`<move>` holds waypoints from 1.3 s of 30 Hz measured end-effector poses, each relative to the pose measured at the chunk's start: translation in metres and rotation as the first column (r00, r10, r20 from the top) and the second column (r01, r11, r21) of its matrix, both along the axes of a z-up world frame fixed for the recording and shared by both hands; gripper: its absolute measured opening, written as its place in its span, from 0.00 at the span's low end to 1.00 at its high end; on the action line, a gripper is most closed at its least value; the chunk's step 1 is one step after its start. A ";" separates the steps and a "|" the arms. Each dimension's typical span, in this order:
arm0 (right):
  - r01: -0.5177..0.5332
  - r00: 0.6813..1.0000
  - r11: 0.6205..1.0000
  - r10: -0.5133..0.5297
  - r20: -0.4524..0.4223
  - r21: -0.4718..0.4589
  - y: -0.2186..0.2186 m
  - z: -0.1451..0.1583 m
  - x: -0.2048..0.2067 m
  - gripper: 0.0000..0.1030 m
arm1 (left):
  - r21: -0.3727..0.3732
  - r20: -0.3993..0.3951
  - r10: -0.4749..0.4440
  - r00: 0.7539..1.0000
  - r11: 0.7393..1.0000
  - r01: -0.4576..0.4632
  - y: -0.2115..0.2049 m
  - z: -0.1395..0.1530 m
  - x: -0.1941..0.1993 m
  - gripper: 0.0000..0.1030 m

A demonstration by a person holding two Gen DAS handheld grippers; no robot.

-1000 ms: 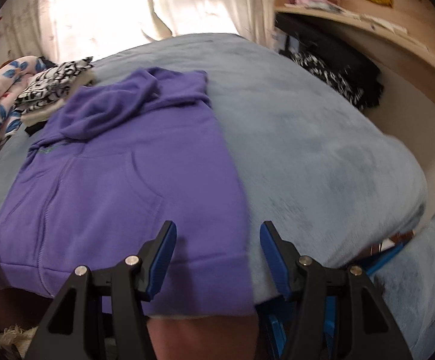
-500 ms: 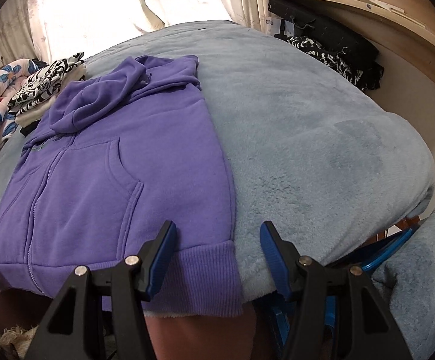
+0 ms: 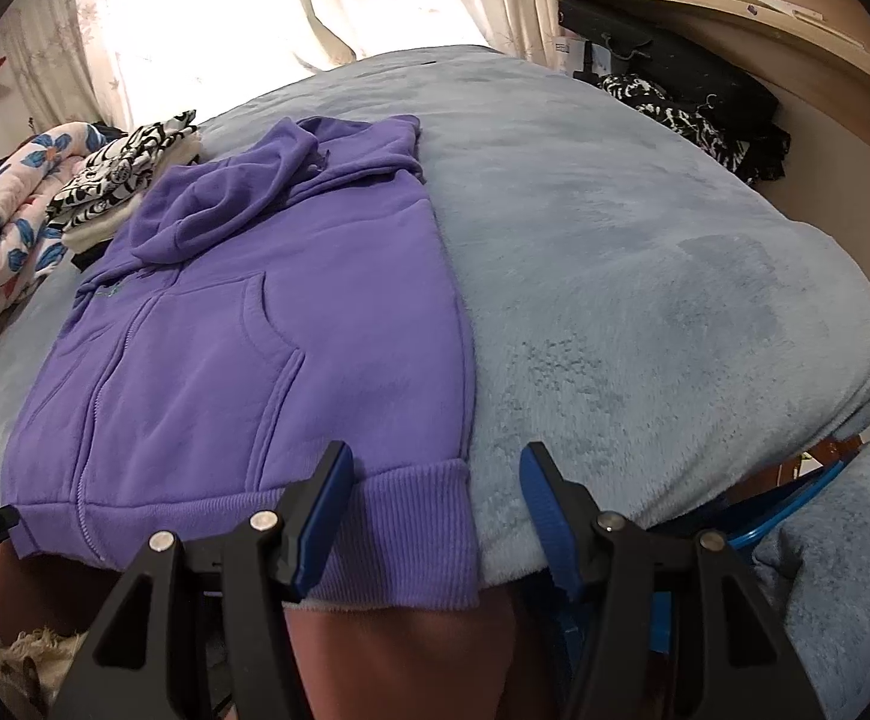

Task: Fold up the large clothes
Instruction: 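Grasp the ribbed hoodie hem with both tools, then lift the hem with both tools and fold it over onto the hood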

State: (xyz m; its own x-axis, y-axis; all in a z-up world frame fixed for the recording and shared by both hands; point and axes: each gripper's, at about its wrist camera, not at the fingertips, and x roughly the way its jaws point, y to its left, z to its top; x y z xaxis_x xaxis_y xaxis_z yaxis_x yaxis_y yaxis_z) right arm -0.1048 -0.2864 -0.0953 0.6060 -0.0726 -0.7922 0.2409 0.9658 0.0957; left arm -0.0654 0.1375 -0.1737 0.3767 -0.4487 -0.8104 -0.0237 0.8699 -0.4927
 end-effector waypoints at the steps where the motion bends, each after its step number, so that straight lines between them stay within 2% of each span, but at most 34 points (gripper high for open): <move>1: -0.006 1.000 1.000 0.006 0.000 0.004 0.000 0.000 -0.001 0.56 | -0.008 -0.004 -0.010 1.000 1.000 0.010 -0.001 -0.002 0.001 0.68; 7: -0.039 0.999 0.999 0.039 -0.010 0.019 -0.003 -0.004 -0.009 0.56 | -0.042 -0.032 -0.044 0.999 0.998 0.042 -0.006 -0.013 0.007 0.68; 10: -0.048 0.999 0.997 0.050 -0.022 0.063 -0.006 -0.011 -0.008 0.56 | -0.046 -0.038 -0.055 0.998 0.998 0.053 -0.009 -0.018 0.010 0.67; 12: -0.058 0.998 0.994 0.060 -0.027 0.098 -0.006 -0.015 -0.006 0.56 | -0.044 -0.039 -0.056 0.998 0.998 0.054 -0.011 -0.018 0.012 0.59; 13: -0.064 0.997 0.991 0.068 -0.028 0.119 -0.006 -0.017 -0.004 0.56 | -0.044 -0.039 -0.056 0.998 0.998 0.055 -0.012 -0.017 0.011 0.49; 14: -0.074 0.996 0.987 0.079 -0.030 0.142 -0.006 -0.018 -0.003 0.54 | -0.043 -0.040 -0.058 0.998 0.998 0.056 -0.012 -0.017 0.010 0.44; 16: -0.098 0.994 0.976 0.107 -0.033 0.197 -0.005 -0.019 -0.002 0.38 | -0.060 -0.046 -0.059 0.997 0.997 0.056 -0.011 -0.017 0.009 0.29; 17: -0.108 0.992 0.967 0.119 -0.037 0.230 -0.005 -0.020 -0.001 0.27 | -0.070 -0.047 -0.059 0.997 0.996 0.056 -0.010 -0.017 0.008 0.26; 19: -0.103 0.992 0.965 0.117 -0.042 0.242 -0.004 -0.019 -0.001 0.20 | -0.099 -0.057 -0.063 0.996 0.993 0.057 -0.008 -0.016 0.009 0.15; 21: -0.099 0.993 0.956 0.114 -0.042 0.276 -0.006 -0.018 -0.001 0.10 | -0.130 -0.066 -0.064 0.996 0.990 0.055 -0.007 -0.014 0.008 0.11; 22: -0.098 0.993 0.945 0.115 -0.034 0.312 -0.008 -0.015 -0.002 0.10 | -0.146 -0.069 -0.064 0.996 0.988 0.054 -0.006 -0.011 0.008 0.10; 24: -0.102 0.993 0.934 0.115 -0.019 0.342 -0.009 -0.010 -0.002 0.09 | -0.192 -0.063 -0.067 0.996 0.980 0.053 -0.005 -0.003 0.008 0.08; 25: -0.105 0.993 0.929 0.117 -0.012 0.354 -0.009 -0.005 -0.002 0.09 | -0.242 -0.045 -0.066 0.997 0.969 0.053 -0.004 0.005 0.008 0.08; 30: -0.144 0.989 0.881 0.120 0.081 0.452 -0.008 0.025 0.008 0.08 | -0.344 0.044 -0.032 0.999 0.938 0.045 -0.003 0.044 0.020 0.08; 34: -0.166 0.983 0.866 0.106 0.151 0.472 -0.004 0.054 0.028 0.08 | -0.431 0.097 0.040 0.994 0.903 0.006 0.001 0.078 0.048 0.08; 39: -0.164 0.971 0.859 0.054 0.233 0.485 -0.012 0.092 0.070 0.08 | -0.460 0.147 0.137 0.980 0.886 -0.055 0.017 0.115 0.097 0.08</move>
State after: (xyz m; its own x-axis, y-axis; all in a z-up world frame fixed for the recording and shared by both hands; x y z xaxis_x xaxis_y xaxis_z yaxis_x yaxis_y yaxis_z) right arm -0.0349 -0.2986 -0.0029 0.7381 0.3731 -0.5621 0.0591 0.7942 0.6048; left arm 0.0316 0.1548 -0.0592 0.5500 -0.7047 -0.4482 0.0242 0.5499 -0.8349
